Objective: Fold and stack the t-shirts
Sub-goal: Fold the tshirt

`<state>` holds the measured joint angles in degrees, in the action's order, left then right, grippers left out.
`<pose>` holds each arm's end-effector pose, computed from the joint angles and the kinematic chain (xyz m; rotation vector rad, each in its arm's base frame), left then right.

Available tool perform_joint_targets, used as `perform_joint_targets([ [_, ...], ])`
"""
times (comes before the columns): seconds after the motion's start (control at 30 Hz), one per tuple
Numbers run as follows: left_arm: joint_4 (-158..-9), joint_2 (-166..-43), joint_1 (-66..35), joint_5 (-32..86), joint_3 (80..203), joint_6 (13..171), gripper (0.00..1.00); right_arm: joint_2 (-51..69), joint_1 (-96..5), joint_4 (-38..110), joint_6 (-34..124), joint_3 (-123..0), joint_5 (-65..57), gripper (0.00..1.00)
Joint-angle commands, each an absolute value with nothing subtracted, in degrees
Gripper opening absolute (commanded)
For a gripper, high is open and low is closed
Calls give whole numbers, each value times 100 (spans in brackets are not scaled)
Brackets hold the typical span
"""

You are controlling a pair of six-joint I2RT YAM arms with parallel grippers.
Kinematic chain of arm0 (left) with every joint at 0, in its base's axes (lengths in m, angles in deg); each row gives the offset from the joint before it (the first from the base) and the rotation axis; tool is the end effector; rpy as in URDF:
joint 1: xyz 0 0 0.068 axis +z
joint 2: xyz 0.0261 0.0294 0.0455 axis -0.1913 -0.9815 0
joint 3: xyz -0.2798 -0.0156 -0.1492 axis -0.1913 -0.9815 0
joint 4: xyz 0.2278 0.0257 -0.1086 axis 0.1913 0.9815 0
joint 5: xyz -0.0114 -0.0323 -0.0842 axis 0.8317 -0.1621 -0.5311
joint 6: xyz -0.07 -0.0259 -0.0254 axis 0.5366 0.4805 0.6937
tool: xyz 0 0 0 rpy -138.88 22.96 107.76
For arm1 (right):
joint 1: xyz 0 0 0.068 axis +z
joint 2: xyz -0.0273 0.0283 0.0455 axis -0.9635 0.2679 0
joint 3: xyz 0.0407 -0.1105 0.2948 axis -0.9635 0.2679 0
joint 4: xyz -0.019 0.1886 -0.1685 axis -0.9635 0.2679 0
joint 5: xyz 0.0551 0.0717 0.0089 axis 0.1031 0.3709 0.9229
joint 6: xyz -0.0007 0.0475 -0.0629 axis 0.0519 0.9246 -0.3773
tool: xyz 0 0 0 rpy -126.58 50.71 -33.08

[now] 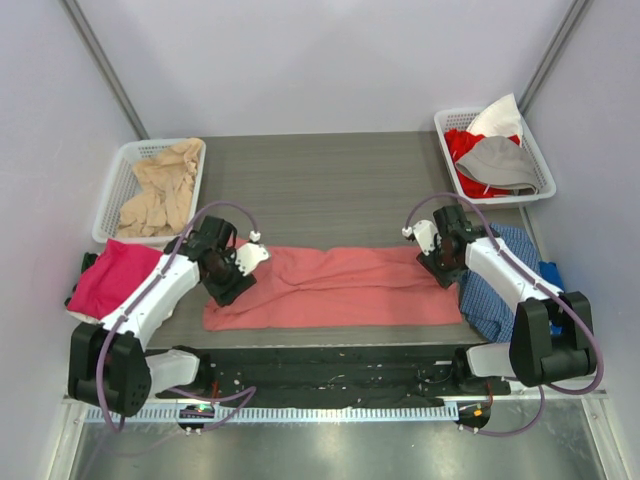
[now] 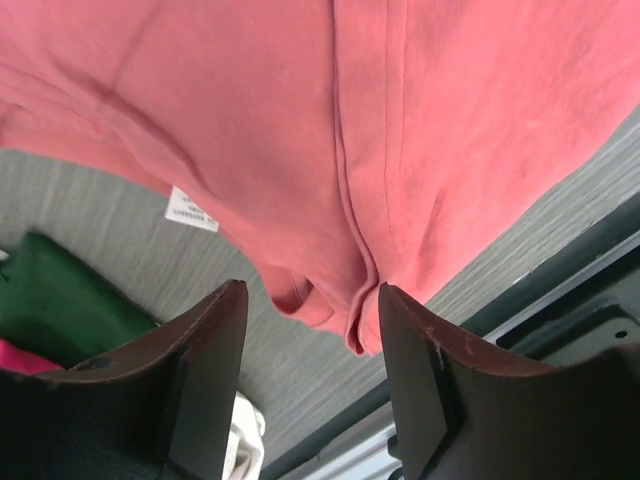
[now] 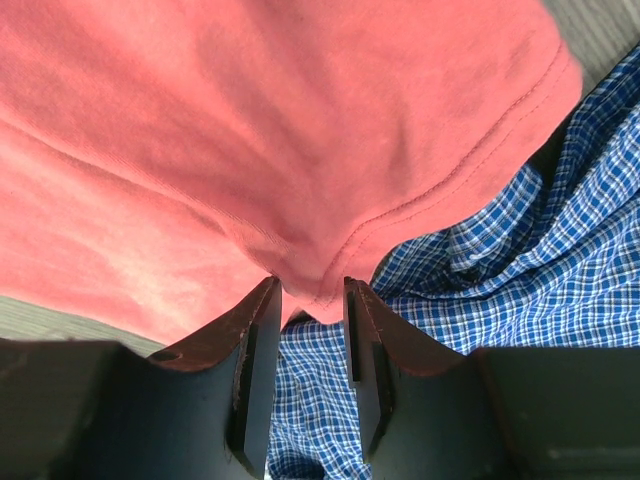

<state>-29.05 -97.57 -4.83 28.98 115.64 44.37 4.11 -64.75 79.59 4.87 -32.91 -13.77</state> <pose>0.1770 -0.0578 0.2306 1.2686 2.5675 -0.0837 0.2193 0.0348 0.2162 -1.0382 2.6685 -0.1425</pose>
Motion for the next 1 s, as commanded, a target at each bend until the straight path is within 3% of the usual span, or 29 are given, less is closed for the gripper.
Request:
perform_joint_targets([
  [0.0, -3302, -9943, -497, 2424, 12072, 4602, 61, 285, -6453, 8058, 453, -3479, -1412, 38],
  [0.37, -2873, -11488, -506, 571, 13188, 4225, 62, 320, -6453, 8050, 471, -3445, -1386, 40],
  [0.5, -2565, -12025, -506, 315, 13576, 4031, 57, 294, -6462, 8058, 471, -3436, -1377, 39],
  [0.97, -2819, -12633, -620, 332, 13787, 3995, 56, 259, -6453, 8085, 445, -3471, -1395, 38],
])
